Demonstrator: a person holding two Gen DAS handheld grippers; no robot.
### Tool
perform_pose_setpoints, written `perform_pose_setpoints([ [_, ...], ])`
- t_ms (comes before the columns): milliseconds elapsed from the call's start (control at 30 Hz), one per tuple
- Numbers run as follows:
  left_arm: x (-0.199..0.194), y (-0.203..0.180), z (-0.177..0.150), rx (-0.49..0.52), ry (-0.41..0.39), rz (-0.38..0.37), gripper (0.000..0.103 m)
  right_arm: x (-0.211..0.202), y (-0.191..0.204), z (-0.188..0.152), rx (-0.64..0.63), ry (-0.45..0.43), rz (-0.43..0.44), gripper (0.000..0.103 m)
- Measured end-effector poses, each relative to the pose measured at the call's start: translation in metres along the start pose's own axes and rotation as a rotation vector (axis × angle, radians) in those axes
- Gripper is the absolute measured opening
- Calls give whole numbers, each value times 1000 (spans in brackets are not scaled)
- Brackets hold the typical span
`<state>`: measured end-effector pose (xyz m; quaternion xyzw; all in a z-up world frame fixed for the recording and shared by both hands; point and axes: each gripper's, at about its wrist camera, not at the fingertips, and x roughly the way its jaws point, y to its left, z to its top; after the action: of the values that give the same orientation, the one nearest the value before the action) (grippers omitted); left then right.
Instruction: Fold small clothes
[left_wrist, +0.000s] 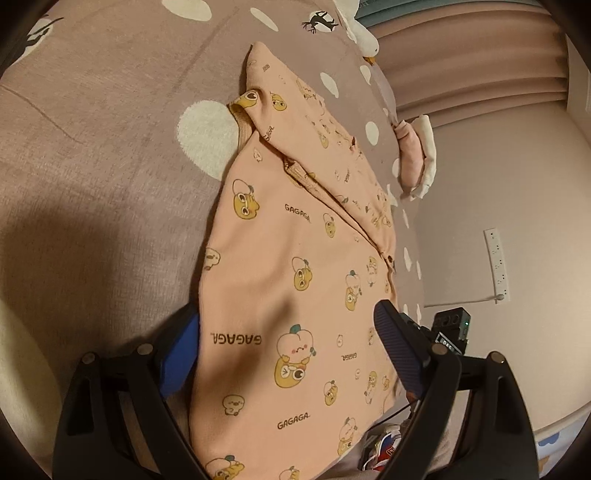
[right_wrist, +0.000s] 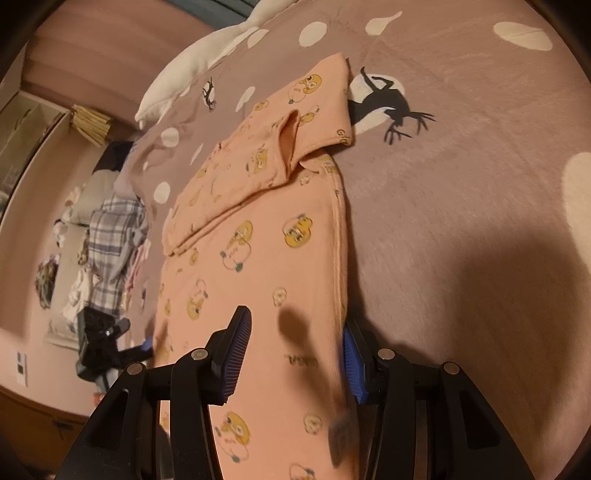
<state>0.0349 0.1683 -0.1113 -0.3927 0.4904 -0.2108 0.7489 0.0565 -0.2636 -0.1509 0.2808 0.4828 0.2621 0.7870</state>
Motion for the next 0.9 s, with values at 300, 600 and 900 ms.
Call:
perform_pose_setpoints([
  [300,-7,-6,-30,63,59,1,86,-15,-10,-24,19,43,62,47],
  [600,-11,-10,-63,53,74,-13,85,-23,-8,-45,30,90,72,47],
  [900,-6,-6,-64,30,77,104,49,-20,-1,-59,15,131,73,47],
])
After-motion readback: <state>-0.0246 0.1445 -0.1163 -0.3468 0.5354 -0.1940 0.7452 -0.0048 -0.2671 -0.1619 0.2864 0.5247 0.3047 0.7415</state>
